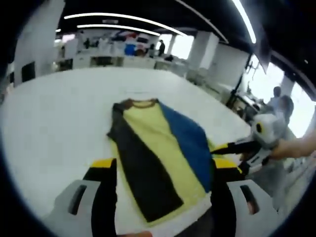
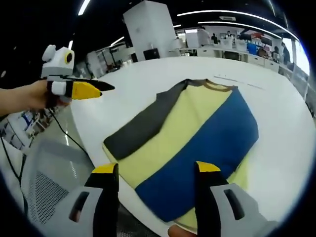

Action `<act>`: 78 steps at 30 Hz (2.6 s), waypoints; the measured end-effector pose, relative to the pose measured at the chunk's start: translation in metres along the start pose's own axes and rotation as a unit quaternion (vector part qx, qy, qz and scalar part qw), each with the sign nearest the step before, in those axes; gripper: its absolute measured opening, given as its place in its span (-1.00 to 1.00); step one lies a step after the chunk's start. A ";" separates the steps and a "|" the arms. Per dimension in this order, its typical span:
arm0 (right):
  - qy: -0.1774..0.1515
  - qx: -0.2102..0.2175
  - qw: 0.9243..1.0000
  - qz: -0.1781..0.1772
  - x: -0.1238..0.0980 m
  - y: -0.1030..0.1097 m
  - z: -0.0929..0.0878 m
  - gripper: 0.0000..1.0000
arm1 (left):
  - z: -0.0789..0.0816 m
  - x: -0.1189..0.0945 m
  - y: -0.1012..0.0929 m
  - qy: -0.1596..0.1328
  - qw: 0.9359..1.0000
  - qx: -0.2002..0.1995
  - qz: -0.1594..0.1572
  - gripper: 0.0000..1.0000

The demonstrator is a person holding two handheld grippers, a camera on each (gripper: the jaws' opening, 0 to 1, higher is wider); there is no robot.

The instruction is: Fold the garment on the visible template until the final outline fits inside the template.

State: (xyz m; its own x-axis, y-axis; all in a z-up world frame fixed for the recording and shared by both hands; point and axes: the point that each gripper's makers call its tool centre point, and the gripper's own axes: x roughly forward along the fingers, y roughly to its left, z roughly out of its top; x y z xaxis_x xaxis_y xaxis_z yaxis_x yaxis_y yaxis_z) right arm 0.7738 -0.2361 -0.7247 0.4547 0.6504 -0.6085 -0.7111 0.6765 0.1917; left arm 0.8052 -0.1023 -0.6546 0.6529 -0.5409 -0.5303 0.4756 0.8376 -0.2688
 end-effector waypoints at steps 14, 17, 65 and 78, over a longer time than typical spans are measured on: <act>0.041 -0.023 0.999 0.010 0.015 0.006 -0.023 0.19 | -0.019 -0.007 -0.007 0.036 0.999 0.010 -0.020 0.75; 0.051 -0.029 0.998 0.010 0.017 0.006 -0.029 0.19 | -0.021 -0.008 -0.006 0.040 0.999 0.009 -0.020 0.76; 0.031 -0.051 0.998 -0.032 0.005 -0.019 -0.023 -0.98 | -0.035 -0.015 0.003 0.058 0.998 -0.021 -0.020 0.72; -0.015 -0.020 0.998 -0.061 -0.015 -0.042 0.008 -0.98 | -0.031 -0.007 -0.006 0.059 0.998 -0.013 -0.033 0.73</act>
State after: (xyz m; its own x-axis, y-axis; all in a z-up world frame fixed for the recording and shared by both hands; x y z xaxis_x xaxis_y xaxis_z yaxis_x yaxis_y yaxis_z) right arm 0.8011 -0.2716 -0.7179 0.5541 0.5744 -0.6025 -0.6702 0.7371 0.0864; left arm 0.7789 -0.1013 -0.6742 0.5450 -0.5839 -0.6017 0.4992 0.8026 -0.3266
